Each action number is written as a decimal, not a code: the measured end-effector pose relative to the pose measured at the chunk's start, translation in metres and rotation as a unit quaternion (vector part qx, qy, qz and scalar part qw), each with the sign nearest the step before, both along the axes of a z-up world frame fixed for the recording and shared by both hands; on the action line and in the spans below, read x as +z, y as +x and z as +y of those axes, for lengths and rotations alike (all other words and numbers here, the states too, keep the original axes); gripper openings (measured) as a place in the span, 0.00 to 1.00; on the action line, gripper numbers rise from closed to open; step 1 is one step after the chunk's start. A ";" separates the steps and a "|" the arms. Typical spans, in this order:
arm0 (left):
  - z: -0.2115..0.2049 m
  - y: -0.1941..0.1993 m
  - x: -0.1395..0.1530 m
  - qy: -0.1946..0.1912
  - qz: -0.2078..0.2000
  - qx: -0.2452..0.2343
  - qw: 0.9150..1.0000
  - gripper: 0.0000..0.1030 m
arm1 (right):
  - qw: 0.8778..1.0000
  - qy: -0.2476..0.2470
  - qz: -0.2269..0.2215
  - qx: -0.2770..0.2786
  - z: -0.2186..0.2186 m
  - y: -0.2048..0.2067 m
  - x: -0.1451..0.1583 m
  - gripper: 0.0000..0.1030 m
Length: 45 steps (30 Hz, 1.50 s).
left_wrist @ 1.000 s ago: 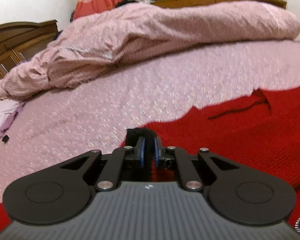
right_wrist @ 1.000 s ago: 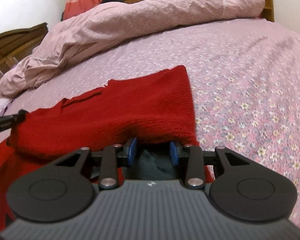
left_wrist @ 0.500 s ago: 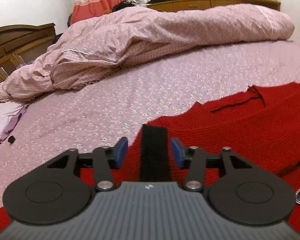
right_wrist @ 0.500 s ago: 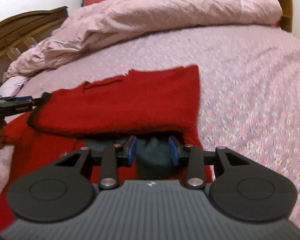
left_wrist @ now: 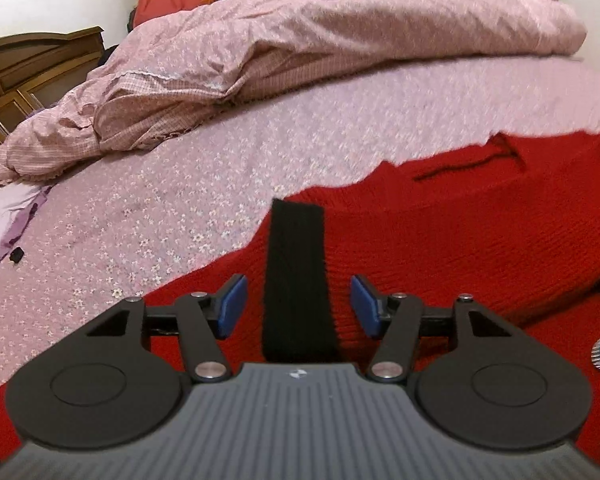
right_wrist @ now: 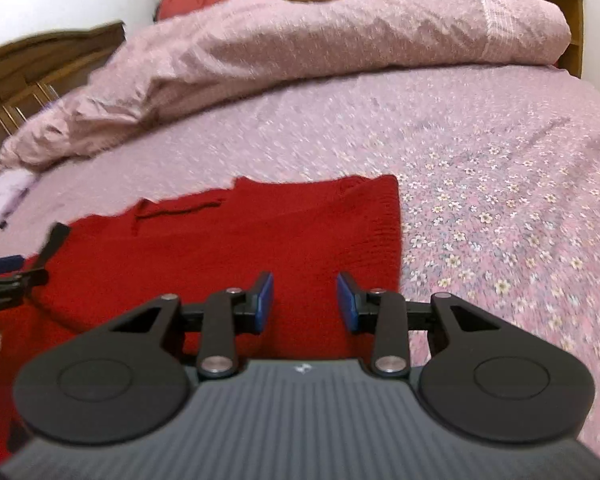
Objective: Fold small clothes
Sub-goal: 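Move both open grippers back over the folded cardigan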
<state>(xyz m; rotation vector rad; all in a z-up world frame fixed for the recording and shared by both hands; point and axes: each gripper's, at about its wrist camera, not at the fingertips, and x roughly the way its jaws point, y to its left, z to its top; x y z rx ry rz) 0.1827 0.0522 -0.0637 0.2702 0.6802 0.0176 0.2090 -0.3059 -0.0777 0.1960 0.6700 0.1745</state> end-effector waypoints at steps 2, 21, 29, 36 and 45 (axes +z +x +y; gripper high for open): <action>-0.002 0.007 -0.010 0.023 0.000 0.009 1.000 0.62 | 1.000 -0.021 0.017 -0.009 0.002 0.014 -0.010 0.36; 0.008 0.000 0.011 -0.001 -0.018 0.027 0.999 0.75 | 0.999 -0.029 -0.007 -0.036 0.004 0.015 -0.006 0.38; 0.004 -0.002 0.008 -0.003 -0.009 0.038 0.999 0.75 | 0.994 -0.066 -0.025 0.084 0.036 0.037 0.015 0.62; 0.008 0.002 -0.002 -0.026 0.007 0.053 0.998 0.75 | 0.980 -0.079 0.007 0.183 0.059 0.078 0.018 0.62; 0.009 0.005 -0.005 -0.030 0.010 0.055 0.998 0.75 | 0.949 -0.116 0.049 0.288 0.101 0.109 0.005 0.62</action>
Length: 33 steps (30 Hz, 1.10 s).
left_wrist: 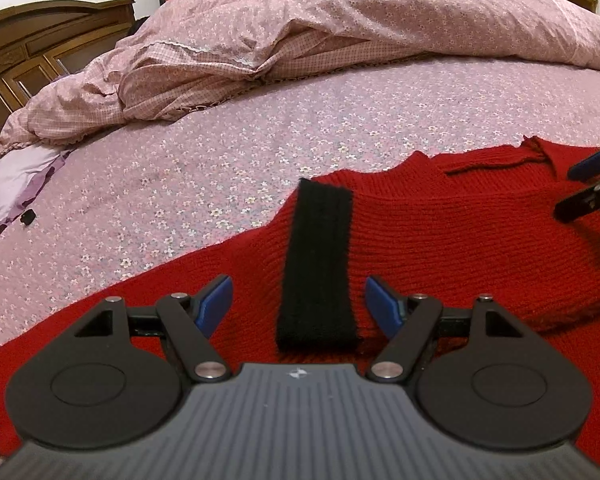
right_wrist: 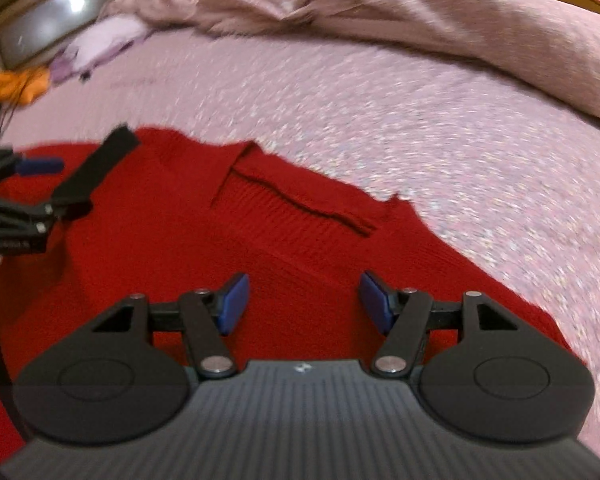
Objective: Fold small clothes
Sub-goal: 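Move both open grippers back over the folded cardigan, then move the left gripper to the other black-cuffed sleeve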
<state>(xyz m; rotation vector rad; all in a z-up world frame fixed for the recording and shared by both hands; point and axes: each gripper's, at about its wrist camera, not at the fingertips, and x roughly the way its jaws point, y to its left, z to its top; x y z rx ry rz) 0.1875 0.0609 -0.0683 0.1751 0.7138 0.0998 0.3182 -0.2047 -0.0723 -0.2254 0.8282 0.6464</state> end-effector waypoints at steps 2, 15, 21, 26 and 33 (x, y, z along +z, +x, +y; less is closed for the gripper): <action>0.001 0.000 -0.001 -0.003 0.000 0.000 1.000 0.75 | 1.000 -0.006 0.005 0.007 0.004 0.001 -0.002 0.53; 0.001 0.005 -0.006 -0.006 -0.004 0.003 1.000 0.76 | 0.995 -0.016 -0.089 -0.048 0.016 -0.010 0.000 0.15; 0.007 0.007 -0.005 -0.007 -0.004 0.000 1.000 0.80 | 0.992 0.006 -0.091 -0.088 0.006 -0.016 -0.001 0.44; 0.012 0.010 0.001 0.013 -0.018 0.007 1.000 0.80 | 0.984 0.060 -0.083 -0.148 -0.040 -0.049 0.014 0.45; 0.014 0.024 -0.006 0.055 -0.019 0.023 0.998 0.80 | 0.973 0.032 -0.075 -0.217 -0.085 -0.084 -0.017 0.44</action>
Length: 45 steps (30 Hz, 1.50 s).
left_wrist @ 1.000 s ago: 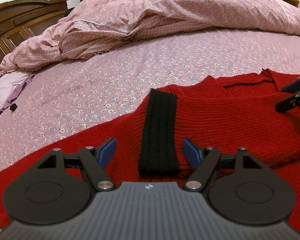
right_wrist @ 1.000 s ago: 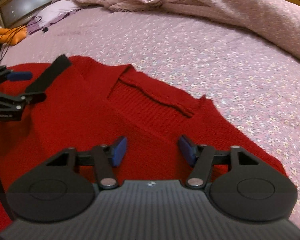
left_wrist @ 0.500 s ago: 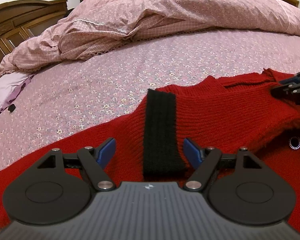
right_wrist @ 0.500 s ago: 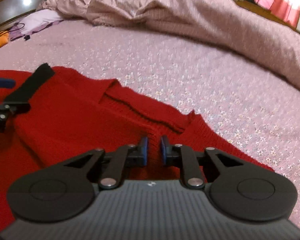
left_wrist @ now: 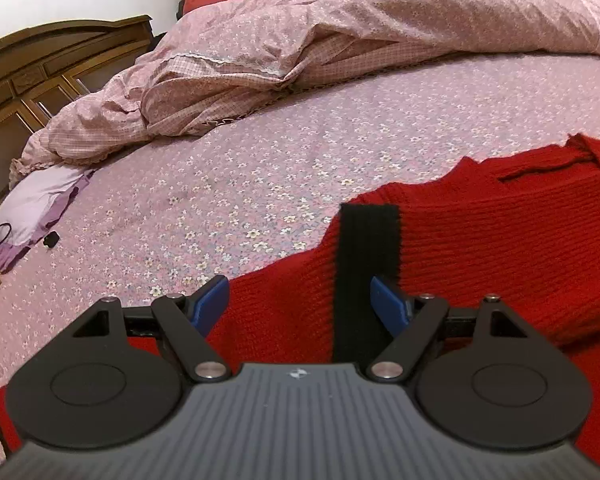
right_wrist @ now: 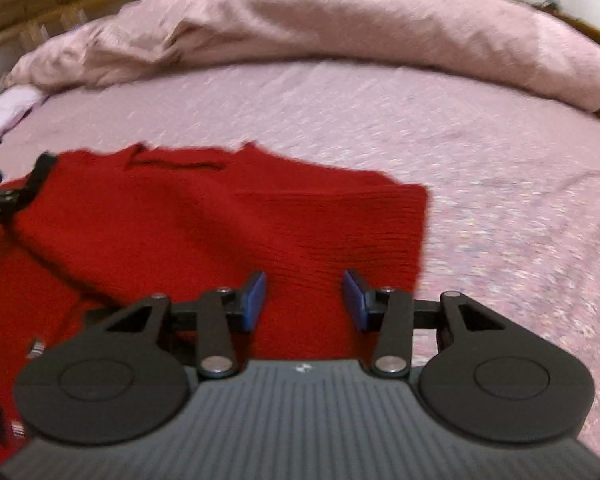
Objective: Fold small clothes
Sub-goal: 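Move the left gripper to the other black-cuffed sleeve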
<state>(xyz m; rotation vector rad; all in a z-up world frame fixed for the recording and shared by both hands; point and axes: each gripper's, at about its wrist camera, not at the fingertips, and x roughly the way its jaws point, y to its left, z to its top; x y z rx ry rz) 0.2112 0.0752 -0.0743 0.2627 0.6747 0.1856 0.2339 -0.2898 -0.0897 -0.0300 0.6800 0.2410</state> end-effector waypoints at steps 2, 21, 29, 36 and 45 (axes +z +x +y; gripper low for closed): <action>0.000 -0.001 0.004 0.003 0.000 0.006 1.000 0.80 | 1.000 0.006 -0.001 -0.020 -0.006 0.001 -0.002 0.44; 0.084 -0.115 0.053 -0.133 -0.034 0.144 0.980 0.80 | 0.994 0.073 -0.020 -0.084 -0.002 -0.070 0.036 0.48; 0.114 -0.146 0.043 -0.163 -0.039 0.199 0.966 0.80 | 0.994 0.097 0.004 -0.057 0.012 -0.097 0.044 0.48; 0.136 -0.157 0.029 -0.245 -0.072 0.230 0.939 0.80 | 0.991 0.108 0.024 -0.068 0.005 -0.115 0.039 0.48; 0.147 -0.151 0.019 -0.292 -0.099 0.256 0.916 0.80 | 0.988 0.120 0.054 -0.079 0.001 -0.116 0.024 0.48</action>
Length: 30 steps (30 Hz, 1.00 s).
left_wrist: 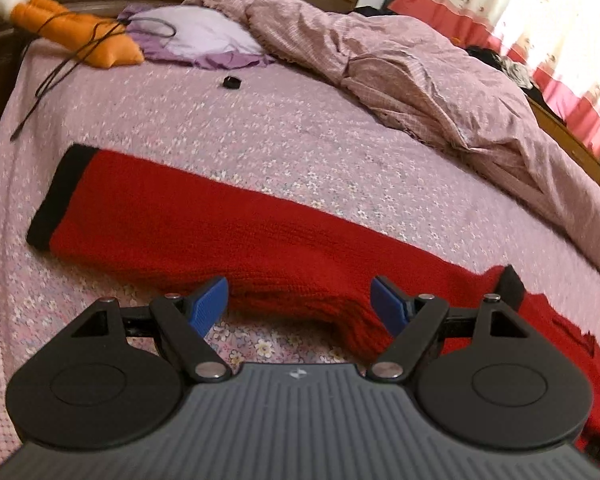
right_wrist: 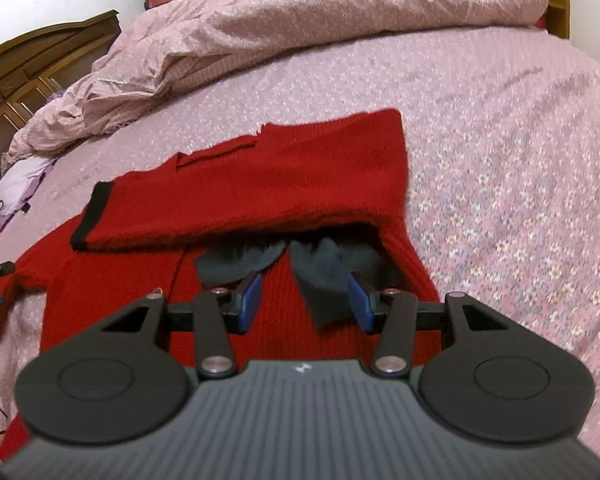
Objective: Fold small clothes
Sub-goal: 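Move the left gripper to the other black-cuffed sleeve, then close the left gripper on the black cuff and lift the sleeve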
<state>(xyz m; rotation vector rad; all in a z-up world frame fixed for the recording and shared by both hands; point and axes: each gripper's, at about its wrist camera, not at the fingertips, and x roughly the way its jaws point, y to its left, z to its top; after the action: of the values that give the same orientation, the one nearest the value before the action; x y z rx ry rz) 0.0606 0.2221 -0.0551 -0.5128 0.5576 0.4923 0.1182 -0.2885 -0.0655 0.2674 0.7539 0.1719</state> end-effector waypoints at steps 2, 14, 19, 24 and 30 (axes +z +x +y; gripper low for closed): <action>0.003 0.002 -0.003 -0.010 -0.005 0.004 1.000 0.80 | 1.000 0.000 0.005 0.000 0.001 0.000 -0.003 0.48; -0.005 0.006 -0.013 -0.070 -0.013 -0.006 0.997 0.80 | 1.000 0.002 0.017 -0.001 0.001 0.003 -0.008 0.48; 0.000 0.009 -0.019 -0.087 -0.024 0.019 0.996 0.80 | 1.000 0.002 0.019 -0.001 0.000 0.003 -0.009 0.48; 0.029 0.011 -0.019 -0.089 -0.055 0.092 0.990 0.80 | 1.000 0.004 0.024 -0.007 -0.003 0.003 -0.012 0.48; 0.053 0.024 -0.018 -0.081 -0.057 0.120 0.988 0.53 | 1.000 0.003 0.024 -0.008 -0.002 0.003 -0.012 0.48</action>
<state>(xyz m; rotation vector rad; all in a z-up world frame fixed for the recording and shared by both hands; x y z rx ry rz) 0.0843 0.2753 -0.0735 -0.7644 0.4289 0.6451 0.1213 -0.2904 -0.0771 0.2842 0.7992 0.1534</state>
